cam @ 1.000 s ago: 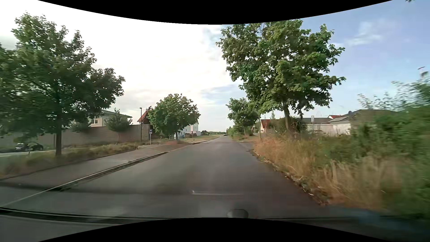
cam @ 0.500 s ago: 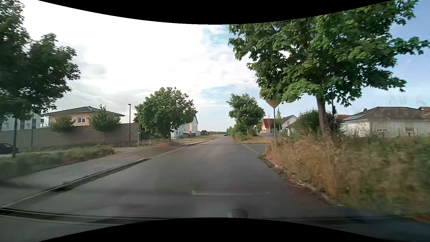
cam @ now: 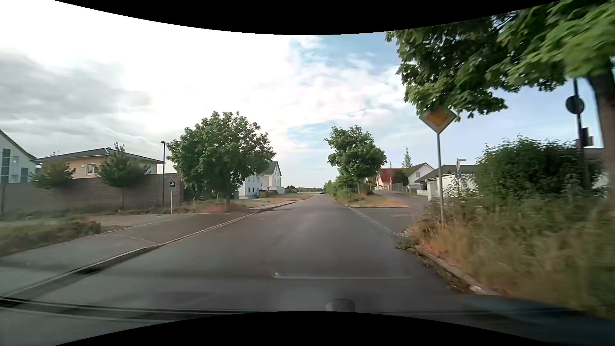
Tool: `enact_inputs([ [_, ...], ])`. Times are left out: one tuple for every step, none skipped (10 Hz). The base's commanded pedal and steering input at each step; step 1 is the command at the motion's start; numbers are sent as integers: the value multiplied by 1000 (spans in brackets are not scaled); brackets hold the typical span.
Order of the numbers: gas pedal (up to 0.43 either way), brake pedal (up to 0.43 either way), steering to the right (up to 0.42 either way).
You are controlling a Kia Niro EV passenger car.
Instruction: Follow the waypoints while adhering to traffic rules and regulations
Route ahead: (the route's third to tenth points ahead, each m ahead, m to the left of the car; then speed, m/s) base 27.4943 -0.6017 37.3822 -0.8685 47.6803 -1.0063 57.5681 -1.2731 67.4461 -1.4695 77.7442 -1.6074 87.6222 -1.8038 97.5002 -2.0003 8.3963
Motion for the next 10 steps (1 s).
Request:
enact_inputs([
  [118,0,5],
  [118,0,5],
  [130,0,3],
  [130,0,1],
  [130,0,1],
  [130,0,6],
  [130,0,10],
  [130,0,11],
  [130,0,10],
  [130,0,9],
])
